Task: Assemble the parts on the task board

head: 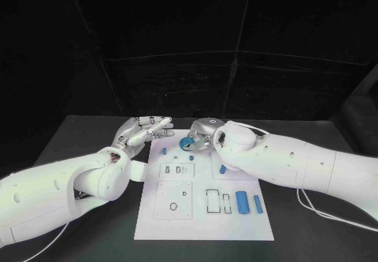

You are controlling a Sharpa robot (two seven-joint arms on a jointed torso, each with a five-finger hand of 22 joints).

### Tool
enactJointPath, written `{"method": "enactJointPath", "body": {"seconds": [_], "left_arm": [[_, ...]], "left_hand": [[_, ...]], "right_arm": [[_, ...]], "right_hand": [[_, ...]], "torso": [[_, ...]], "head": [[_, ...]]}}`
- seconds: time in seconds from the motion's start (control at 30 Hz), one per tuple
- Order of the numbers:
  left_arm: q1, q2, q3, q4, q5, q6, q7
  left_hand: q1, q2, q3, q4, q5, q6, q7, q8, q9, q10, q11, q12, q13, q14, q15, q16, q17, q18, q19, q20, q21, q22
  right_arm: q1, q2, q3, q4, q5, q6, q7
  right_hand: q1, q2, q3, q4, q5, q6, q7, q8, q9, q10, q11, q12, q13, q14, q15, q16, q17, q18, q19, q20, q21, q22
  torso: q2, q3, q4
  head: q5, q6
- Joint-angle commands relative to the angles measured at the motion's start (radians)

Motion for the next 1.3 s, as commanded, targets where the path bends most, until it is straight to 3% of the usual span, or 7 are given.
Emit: {"method": "enactJointPath", "body": {"seconds": [0.03, 0.27, 0.4, 0.6, 0.73, 0.97, 1.3], "left_arm": [[0.001, 0.000, 0.001, 0.001, -0.005, 0.011, 0.005], [0.002, -0.001, 0.001, -0.001, -0.005, 0.011, 0.005], [0.002, -0.005, 0.001, -0.001, -0.005, 0.011, 0.005], [0.002, -0.008, 0.001, -0.004, -0.005, 0.017, 0.006], [0.001, -0.009, 0.001, -0.005, -0.005, 0.020, 0.007], [0.001, -0.008, 0.001, -0.017, -0.005, 0.024, 0.007], [0.000, 0.001, 0.001, -0.033, -0.005, 0.027, 0.006]], "left_hand": [[0.010, 0.001, -0.001, -0.007, 0.007, 0.007, 0.016, -0.003, -0.001, 0.006, 0.001, -0.005, -0.001, -0.008, 0.002, -0.005, 0.002, 0.013, -0.007, 0.003, -0.004, -0.001], [0.010, 0.001, -0.001, -0.007, 0.007, 0.007, 0.016, -0.003, -0.001, 0.006, 0.001, -0.005, -0.001, -0.008, 0.002, -0.005, 0.002, 0.013, -0.007, 0.003, -0.004, -0.001], [0.011, 0.001, -0.001, -0.009, 0.007, 0.007, 0.016, -0.003, -0.001, 0.006, 0.002, -0.006, -0.001, -0.008, 0.002, -0.005, 0.002, 0.013, -0.007, 0.003, -0.004, -0.001], [0.011, 0.001, -0.001, -0.009, 0.007, 0.007, 0.016, -0.003, -0.001, 0.006, 0.002, -0.006, -0.001, -0.008, 0.002, -0.005, 0.002, 0.013, -0.007, 0.003, -0.004, -0.001], [0.012, 0.001, -0.001, -0.009, 0.007, 0.007, 0.016, -0.003, -0.001, 0.006, 0.002, -0.006, -0.001, -0.009, 0.002, -0.005, 0.002, 0.013, -0.007, 0.003, -0.005, -0.002], [0.013, 0.000, -0.001, -0.010, 0.007, 0.007, 0.016, -0.004, -0.001, 0.006, 0.001, -0.006, -0.001, -0.009, 0.002, -0.005, 0.002, 0.013, -0.007, 0.003, -0.005, -0.002], [0.013, 0.001, -0.001, -0.011, 0.007, 0.007, 0.016, -0.004, -0.001, 0.006, 0.001, -0.006, -0.001, -0.009, 0.002, -0.005, 0.002, 0.014, -0.007, 0.003, -0.005, -0.002]], "right_arm": [[0.002, -0.007, 0.000, 0.008, 0.020, -0.034, 0.003], [0.002, -0.067, 0.000, 0.047, 0.077, -0.210, 0.101], [0.002, -0.147, -0.001, 0.096, 0.178, -0.243, 0.223], [0.002, -0.282, -0.001, 0.158, 0.341, -0.230, 0.394], [0.002, -0.344, -0.002, 0.165, 0.434, -0.221, 0.442], [-0.007, -0.408, -0.002, 0.106, 0.576, -0.203, 0.500], [-0.039, -0.401, -0.002, 0.033, 0.600, -0.175, 0.518]], "right_hand": [[0.005, 0.013, -0.011, -0.002, 0.021, 0.009, 0.000, -0.006, -0.001, 0.007, 0.000, 0.006, 0.046, 0.099, 0.006, 0.006, 0.227, -0.018, 0.002, 0.004, 0.004, 0.004], [0.069, 0.026, -0.017, -0.030, 0.101, 0.023, -0.004, -0.006, 0.000, 0.017, -0.005, 0.017, 0.059, 0.099, 0.002, 0.006, 0.226, -0.020, 0.009, 0.002, 0.011, 0.015], [0.112, 0.030, -0.016, -0.053, 0.087, 0.036, -0.008, -0.002, 0.001, 0.016, -0.009, 0.015, 0.058, 0.098, -0.001, 0.004, 0.223, -0.019, 0.005, -0.001, 0.008, 0.009], [0.226, 0.027, 0.012, -0.126, -0.029, 0.032, -0.008, -0.008, -0.002, -0.015, -0.011, -0.024, 0.025, 0.095, -0.003, -0.002, 0.212, -0.015, -0.009, -0.004, -0.005, -0.014], [0.247, 0.023, 0.018, -0.141, -0.046, 0.030, -0.007, -0.010, -0.002, -0.021, -0.010, -0.034, 0.018, 0.094, -0.002, -0.004, 0.208, -0.013, -0.014, -0.003, -0.009, -0.022], [0.281, 0.008, 0.026, -0.170, -0.042, 0.007, -0.002, -0.023, -0.005, -0.025, -0.006, -0.040, 0.014, 0.095, 0.000, -0.003, 0.212, -0.013, -0.017, -0.002, -0.012, -0.026], [0.290, -0.002, 0.026, -0.182, -0.064, -0.017, 0.001, -0.035, -0.005, -0.031, -0.003, -0.047, 0.008, 0.096, 0.003, -0.001, 0.215, -0.011, -0.022, 0.001, -0.017, -0.036]], "torso": [[0.000, 0.0001, 0.0016], [-0.001, 0.0001, 0.0004], [-0.002, 0.0000, -0.0044], [-0.004, 0.0045, -0.0166], [-0.006, 0.0086, -0.0251], [-0.009, 0.0246, -0.0414], [-0.006, 0.0265, -0.0383]], "head": [[-0.001, -0.001], [-0.003, 0.004], [-0.008, 0.007], [-0.009, 0.019], [-0.010, 0.025], [-0.016, 0.028], [-0.028, 0.018]]}}
